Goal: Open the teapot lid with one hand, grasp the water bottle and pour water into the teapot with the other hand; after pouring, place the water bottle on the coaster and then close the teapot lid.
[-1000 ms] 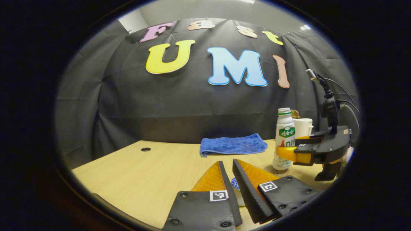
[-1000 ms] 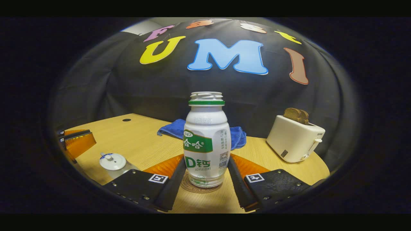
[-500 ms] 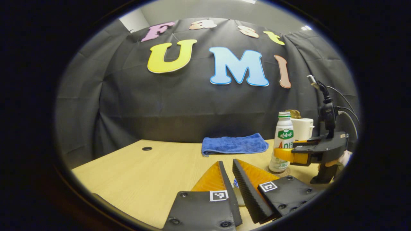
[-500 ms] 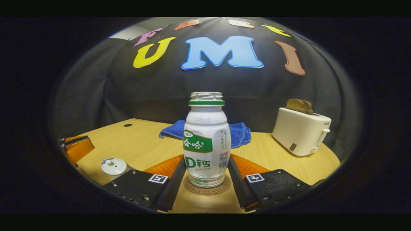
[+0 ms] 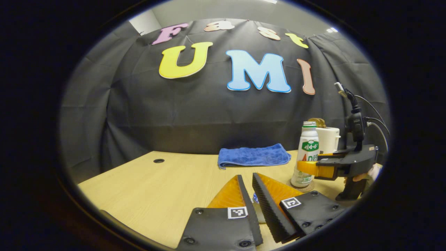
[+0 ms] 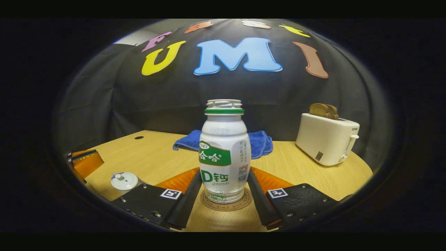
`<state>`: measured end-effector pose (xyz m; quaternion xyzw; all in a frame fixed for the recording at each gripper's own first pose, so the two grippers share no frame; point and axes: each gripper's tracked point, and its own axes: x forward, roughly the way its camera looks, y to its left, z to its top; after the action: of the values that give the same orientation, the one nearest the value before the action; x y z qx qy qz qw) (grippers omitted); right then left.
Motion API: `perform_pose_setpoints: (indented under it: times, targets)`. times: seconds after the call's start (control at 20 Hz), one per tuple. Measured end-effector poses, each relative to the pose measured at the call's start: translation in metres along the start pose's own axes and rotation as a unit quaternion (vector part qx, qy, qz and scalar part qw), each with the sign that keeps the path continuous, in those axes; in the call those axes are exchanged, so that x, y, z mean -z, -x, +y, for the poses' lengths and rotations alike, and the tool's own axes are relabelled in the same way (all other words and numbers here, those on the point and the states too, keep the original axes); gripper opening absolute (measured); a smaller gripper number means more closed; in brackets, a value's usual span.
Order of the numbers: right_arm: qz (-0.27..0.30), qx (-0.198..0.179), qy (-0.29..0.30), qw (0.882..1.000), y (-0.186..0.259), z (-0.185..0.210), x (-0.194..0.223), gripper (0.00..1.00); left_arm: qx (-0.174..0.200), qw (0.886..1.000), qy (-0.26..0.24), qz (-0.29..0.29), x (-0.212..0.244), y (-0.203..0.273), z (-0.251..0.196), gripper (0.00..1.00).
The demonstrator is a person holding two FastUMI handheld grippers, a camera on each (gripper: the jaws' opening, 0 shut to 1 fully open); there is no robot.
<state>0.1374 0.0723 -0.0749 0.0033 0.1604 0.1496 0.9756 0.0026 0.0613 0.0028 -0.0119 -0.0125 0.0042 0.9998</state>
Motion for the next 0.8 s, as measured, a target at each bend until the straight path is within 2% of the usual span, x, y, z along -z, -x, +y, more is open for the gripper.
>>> perform_pose_setpoints:
  times: [0.05,0.1,0.15,0.2,0.3,0.8]
  targets:
    - [-0.002,-0.001,-0.004,1.000,0.000,0.001,-0.002,0.75,0.000,1.000,0.000,-0.001,0.000,0.000,0.000,1.00]
    - [-0.005,0.000,-0.004,1.000,0.001,-0.001,-0.004,0.75,0.000,1.000,0.001,-0.001,-0.001,0.000,0.000,0.00]
    - [-0.008,0.001,-0.001,1.000,0.004,-0.001,-0.004,0.77,0.000,1.000,0.001,-0.002,-0.001,0.001,0.000,0.00]
    - [-0.009,0.004,0.004,1.000,0.009,-0.003,-0.006,0.89,0.001,1.000,0.001,-0.002,-0.001,0.001,0.000,0.00]
    - [-0.018,0.007,0.011,1.000,0.014,-0.003,-0.012,0.95,0.002,1.000,0.000,-0.003,-0.001,0.001,-0.001,0.00]
    - [-0.063,0.018,-0.016,0.998,0.075,0.002,-0.032,0.96,0.005,1.000,0.009,-0.011,-0.004,0.026,-0.009,0.00]
